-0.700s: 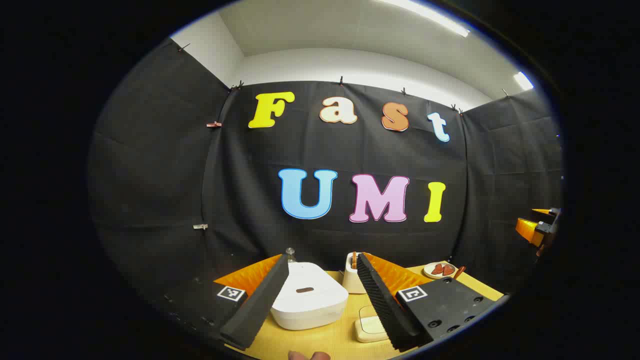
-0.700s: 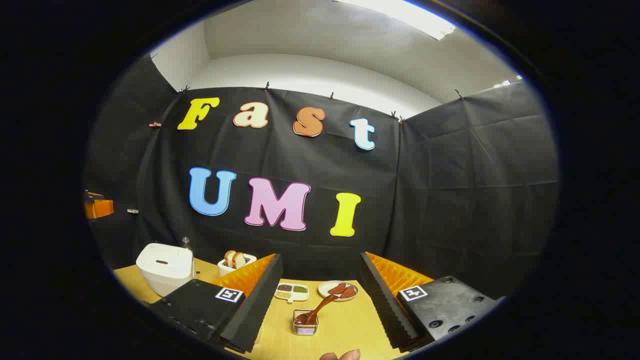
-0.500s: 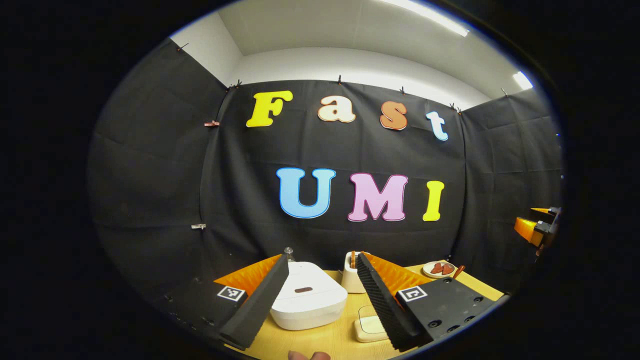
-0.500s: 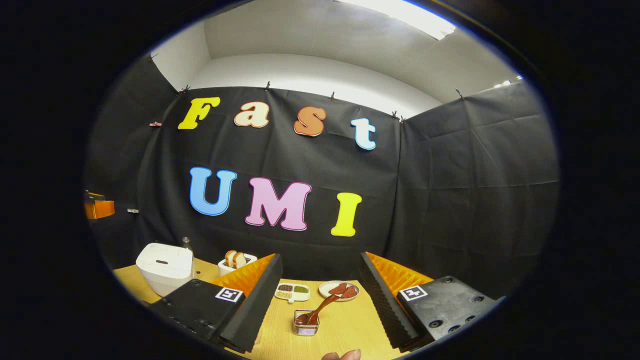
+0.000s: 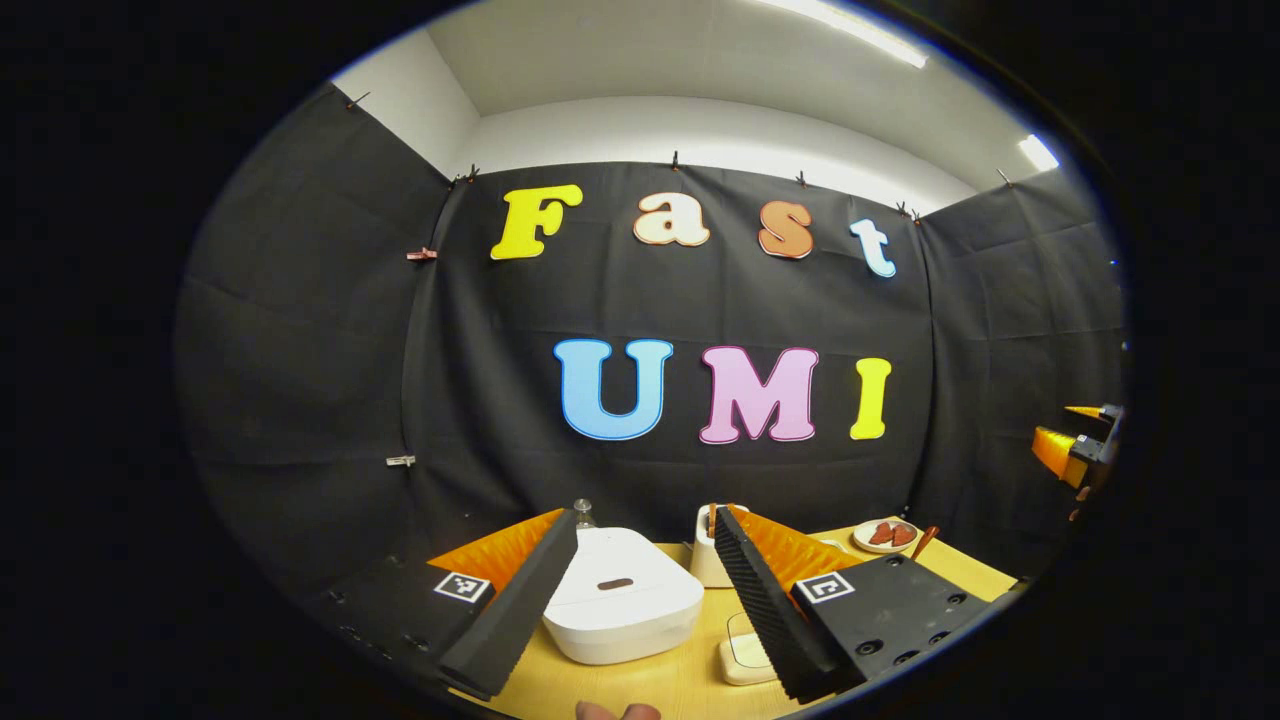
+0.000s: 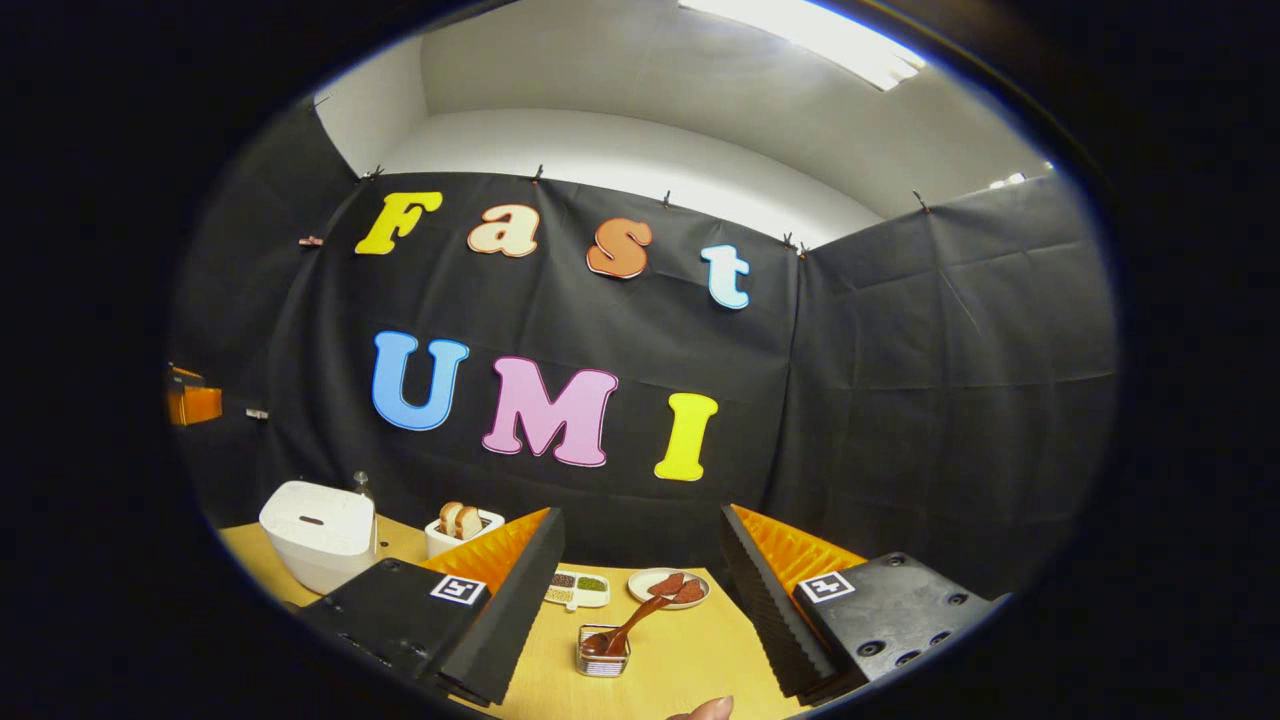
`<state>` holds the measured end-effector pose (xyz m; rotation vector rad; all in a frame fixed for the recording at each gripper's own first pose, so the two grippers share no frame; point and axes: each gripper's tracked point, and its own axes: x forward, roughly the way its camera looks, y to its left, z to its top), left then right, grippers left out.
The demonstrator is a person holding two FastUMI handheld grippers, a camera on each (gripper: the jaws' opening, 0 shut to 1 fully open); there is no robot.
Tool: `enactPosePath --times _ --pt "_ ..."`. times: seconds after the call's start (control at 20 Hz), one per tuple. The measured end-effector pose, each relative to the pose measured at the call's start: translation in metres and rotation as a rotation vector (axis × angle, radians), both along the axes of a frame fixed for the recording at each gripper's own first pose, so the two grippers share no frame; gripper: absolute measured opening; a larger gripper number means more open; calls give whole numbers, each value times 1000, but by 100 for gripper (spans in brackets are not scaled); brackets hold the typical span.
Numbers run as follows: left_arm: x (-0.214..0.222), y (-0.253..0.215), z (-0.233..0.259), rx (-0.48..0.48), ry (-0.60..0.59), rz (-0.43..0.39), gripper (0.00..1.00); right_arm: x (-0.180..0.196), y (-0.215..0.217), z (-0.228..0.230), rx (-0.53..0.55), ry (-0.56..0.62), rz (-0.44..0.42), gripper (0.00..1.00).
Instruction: Close the left gripper, press the button to open the rice cooker; take a wooden spoon from the chopstick holder with the right hand, scoop a spoonful of rice and pour it into the rice cooker, then put the wooden spoon back into the chopstick holder.
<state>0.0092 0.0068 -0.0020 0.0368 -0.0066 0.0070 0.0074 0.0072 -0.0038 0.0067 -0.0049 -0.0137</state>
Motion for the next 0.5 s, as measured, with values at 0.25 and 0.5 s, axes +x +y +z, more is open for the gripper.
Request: enactPosePath --times 0.25,0.5 --pt "2 -5 3 -26 -21 -39 95 1 5 -4 -8 30 32 97" --pt "16 3 -3 -66 21 -69 94 9 6 -1 -12 19 48 98"
